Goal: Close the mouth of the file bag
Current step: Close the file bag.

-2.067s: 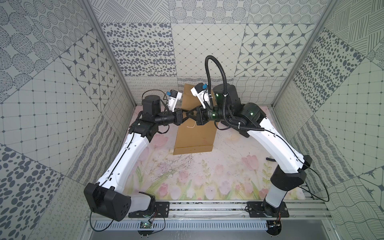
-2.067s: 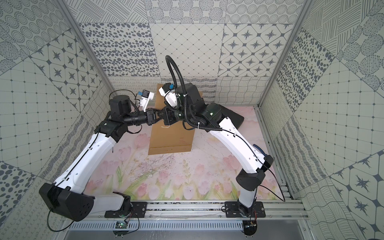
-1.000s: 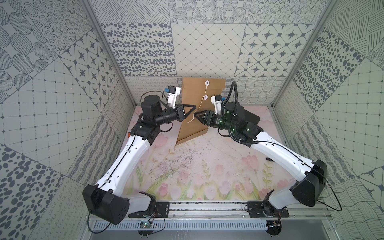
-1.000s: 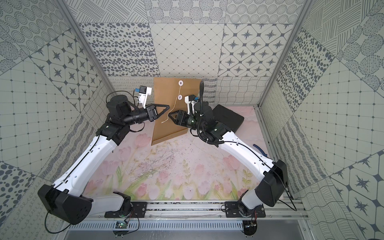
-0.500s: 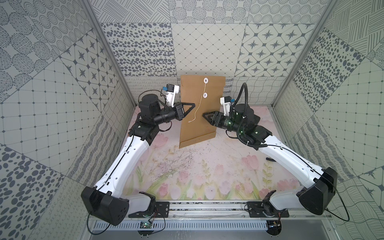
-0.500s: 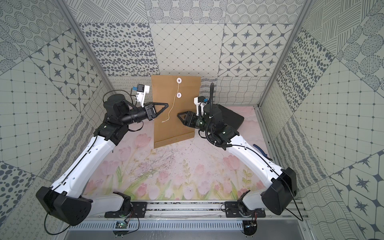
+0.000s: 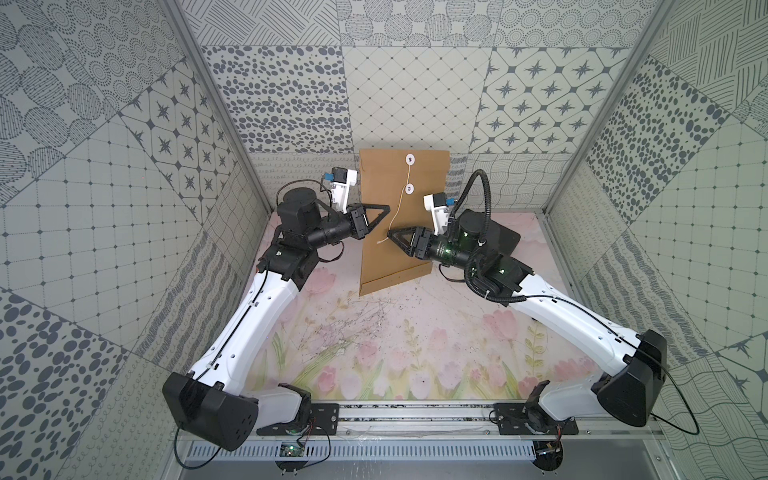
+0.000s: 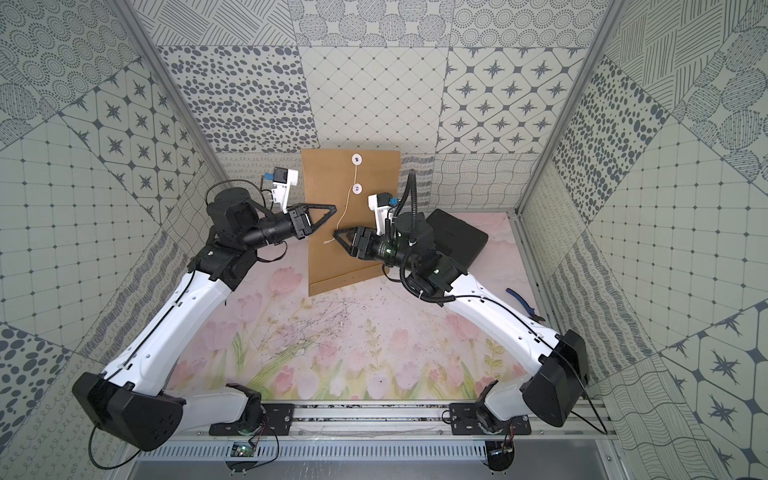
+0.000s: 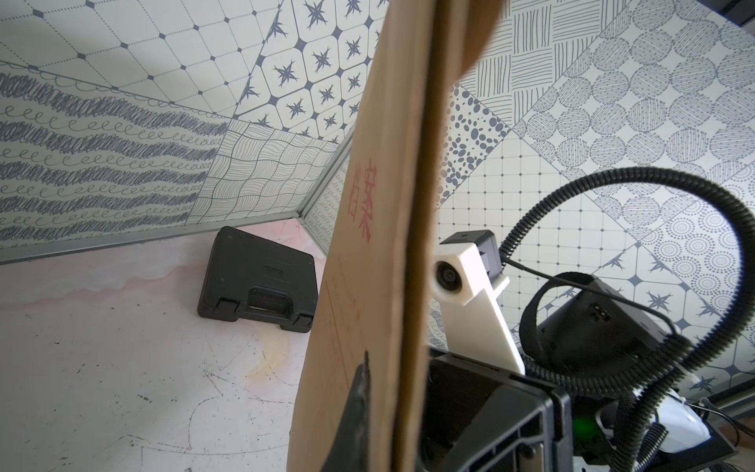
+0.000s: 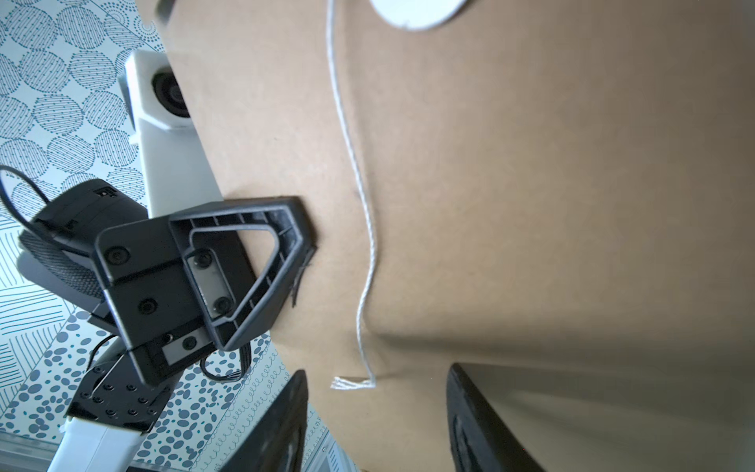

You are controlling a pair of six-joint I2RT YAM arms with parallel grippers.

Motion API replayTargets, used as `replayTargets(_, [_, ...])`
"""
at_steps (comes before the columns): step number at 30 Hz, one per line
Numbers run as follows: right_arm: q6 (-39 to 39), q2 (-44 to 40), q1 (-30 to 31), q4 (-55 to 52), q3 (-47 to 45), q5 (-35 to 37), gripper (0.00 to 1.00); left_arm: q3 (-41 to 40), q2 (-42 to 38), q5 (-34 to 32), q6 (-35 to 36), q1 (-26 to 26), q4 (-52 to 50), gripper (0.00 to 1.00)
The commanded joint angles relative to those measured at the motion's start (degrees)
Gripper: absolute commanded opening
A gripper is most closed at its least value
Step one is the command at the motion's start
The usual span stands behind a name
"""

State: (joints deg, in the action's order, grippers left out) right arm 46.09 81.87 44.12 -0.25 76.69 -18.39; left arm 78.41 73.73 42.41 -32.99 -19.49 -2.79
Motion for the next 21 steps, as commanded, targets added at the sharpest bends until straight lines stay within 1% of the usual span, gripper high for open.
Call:
replayTargets(1, [0.3,1.8,0.9,1.5,2.8,2.4,0.51,0.6,0.0,-0.6,-1.0,-0.2,5.9,0.0])
replayTargets(6, [1.6,3.3,2.0,1.7,4.0,5.5,0.39,0.6,0.4,0.3,-1.1,-0.4,6.8,0.0])
replayTargets(9, [2.0,3.8,2.2,1.0,4.9,7.6,0.34,0.5,0.4,0.5,-0.9,-0.5,6.9,0.0])
replayTargets(17, [2.0,4.6,2.5,0.3,6.8,8.8,0.27,0.3,0.2,0.6,-0.5,-0.6,6.7,0.0])
replayTargets(19, [1.9,4.8,2.5,0.3,6.9,8.9,0.22,0.5,0.3,0.6,-0.5,-0.6,6.6,0.0])
replayTargets(21, [1.9,4.7,2.5,0.3,6.6,9.1,0.13,0.5,0.2,0.6,-0.4,-0.5,6.4,0.0])
